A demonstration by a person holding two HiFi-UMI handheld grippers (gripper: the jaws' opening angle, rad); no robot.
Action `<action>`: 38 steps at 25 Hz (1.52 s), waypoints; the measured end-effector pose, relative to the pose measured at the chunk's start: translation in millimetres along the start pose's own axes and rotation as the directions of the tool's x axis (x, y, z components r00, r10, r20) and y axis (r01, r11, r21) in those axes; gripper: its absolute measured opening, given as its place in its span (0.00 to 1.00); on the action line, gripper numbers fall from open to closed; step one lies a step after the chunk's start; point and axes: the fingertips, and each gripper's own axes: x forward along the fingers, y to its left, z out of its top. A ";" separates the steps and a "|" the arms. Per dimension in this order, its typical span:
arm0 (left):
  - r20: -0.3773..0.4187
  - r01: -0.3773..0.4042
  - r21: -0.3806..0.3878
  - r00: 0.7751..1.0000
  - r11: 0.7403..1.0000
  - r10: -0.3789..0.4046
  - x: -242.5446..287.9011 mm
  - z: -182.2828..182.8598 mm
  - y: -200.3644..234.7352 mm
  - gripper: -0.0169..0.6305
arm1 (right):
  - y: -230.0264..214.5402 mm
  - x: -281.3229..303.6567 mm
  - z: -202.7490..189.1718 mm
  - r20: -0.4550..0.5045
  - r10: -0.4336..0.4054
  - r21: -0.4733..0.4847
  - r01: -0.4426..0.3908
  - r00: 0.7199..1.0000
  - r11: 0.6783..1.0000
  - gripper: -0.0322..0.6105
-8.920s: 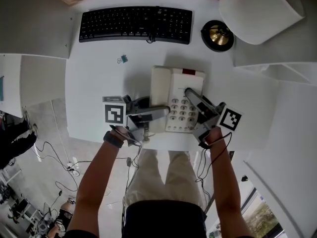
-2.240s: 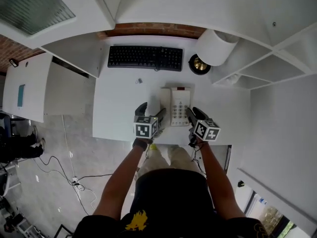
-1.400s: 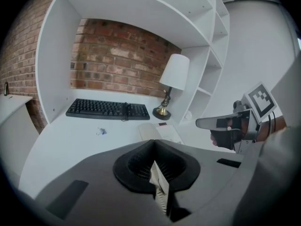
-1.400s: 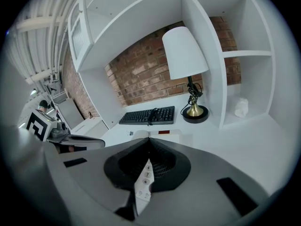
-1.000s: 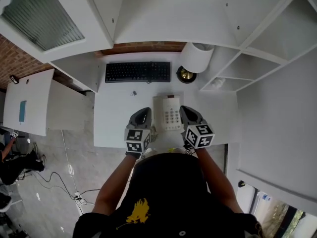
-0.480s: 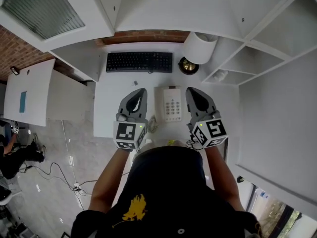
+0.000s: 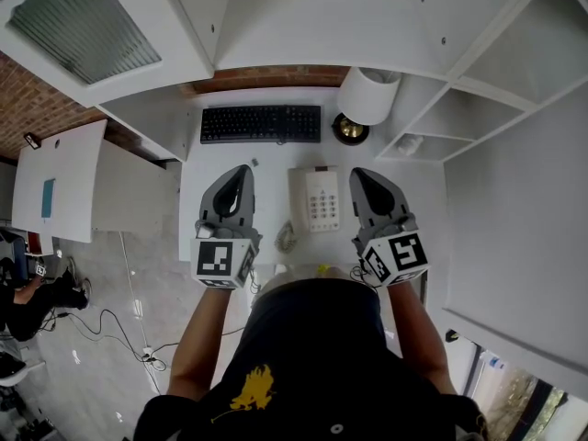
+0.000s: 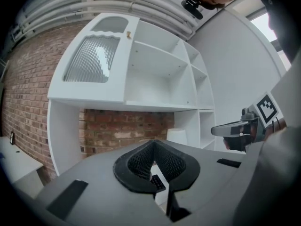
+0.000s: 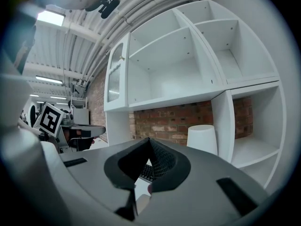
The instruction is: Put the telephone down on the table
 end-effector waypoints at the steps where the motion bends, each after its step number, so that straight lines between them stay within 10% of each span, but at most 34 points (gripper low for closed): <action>1: 0.006 -0.003 0.002 1.000 1.000 0.003 -1.0 3.5 1.5 0.05 | 0.2 -1.5 2.8 0.003 0.000 -0.003 0.000 1.000 1.000 0.05; 38: -0.009 0.044 -0.003 0.999 0.999 -0.044 -8.8 4.8 -6.0 0.05 | -11.3 -18.5 31.7 0.038 -0.087 -0.069 0.090 0.995 0.994 0.05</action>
